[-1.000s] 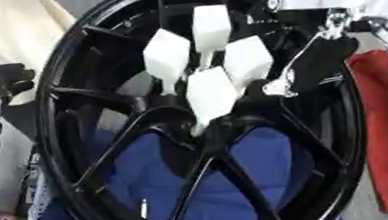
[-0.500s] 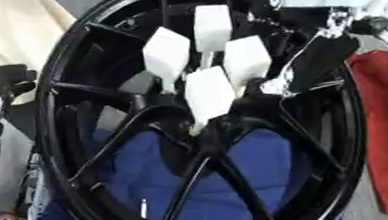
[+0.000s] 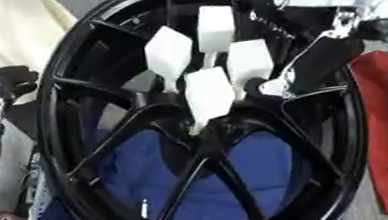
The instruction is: Pull the pin out of the wheel hub.
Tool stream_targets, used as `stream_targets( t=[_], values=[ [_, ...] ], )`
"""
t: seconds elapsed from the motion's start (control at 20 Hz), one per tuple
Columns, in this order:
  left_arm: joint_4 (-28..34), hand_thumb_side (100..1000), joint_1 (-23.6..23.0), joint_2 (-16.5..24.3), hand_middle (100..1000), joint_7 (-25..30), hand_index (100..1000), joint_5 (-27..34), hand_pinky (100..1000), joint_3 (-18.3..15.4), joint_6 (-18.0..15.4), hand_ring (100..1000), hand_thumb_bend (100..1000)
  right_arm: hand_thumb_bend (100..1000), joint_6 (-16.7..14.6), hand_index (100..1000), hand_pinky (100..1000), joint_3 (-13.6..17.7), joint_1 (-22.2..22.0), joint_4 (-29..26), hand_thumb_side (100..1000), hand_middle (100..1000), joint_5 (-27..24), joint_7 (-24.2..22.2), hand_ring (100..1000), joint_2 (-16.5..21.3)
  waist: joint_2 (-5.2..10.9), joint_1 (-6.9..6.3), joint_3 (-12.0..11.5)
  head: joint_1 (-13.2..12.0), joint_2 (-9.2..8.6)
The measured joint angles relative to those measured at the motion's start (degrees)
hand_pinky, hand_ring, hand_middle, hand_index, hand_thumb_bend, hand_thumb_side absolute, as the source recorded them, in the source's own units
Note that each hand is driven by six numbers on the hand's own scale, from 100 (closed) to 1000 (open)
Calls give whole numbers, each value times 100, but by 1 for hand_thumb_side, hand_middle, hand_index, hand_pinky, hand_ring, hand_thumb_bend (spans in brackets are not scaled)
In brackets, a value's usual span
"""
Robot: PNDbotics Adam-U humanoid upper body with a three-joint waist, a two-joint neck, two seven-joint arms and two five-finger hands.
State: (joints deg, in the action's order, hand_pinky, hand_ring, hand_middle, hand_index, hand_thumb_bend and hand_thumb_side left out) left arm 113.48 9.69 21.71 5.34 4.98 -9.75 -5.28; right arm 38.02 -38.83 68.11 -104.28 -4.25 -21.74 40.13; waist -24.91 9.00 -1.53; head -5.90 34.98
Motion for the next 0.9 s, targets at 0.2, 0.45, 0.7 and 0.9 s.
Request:
stream_targets(
  t=[0.2, 0.45, 0.7, 0.9],
  values=[
    [0, 722, 0, 0, 634, 22, 752, 0, 832, 0, 2, 806, 100, 396, 32, 174, 562, 11, 13, -115, 222, 115, -74, 61, 525, 13, 1, 6, 0, 0, -5],
    [0, 721, 0, 0, 635, 40, 750, 0, 833, 0, 0, 807, 100, 443, 56, 144, 526, 54, 27, -204, 272, 100, -76, 75, 459, 60, 1, 18, 3, -5, -6],
    [0, 719, 0, 0, 636, 68, 750, 0, 834, 0, 4, 808, 100, 445, 89, 141, 527, 90, 41, -314, 299, 100, -61, 26, 454, 119, 6, 28, 19, -14, -6],
    [0, 719, -1, 0, 638, 91, 750, 2, 834, 0, 2, 808, 100, 448, 105, 141, 534, 163, 43, -481, 349, 100, 5, -84, 447, 204, 21, 30, 44, -50, -6]
  ],
)
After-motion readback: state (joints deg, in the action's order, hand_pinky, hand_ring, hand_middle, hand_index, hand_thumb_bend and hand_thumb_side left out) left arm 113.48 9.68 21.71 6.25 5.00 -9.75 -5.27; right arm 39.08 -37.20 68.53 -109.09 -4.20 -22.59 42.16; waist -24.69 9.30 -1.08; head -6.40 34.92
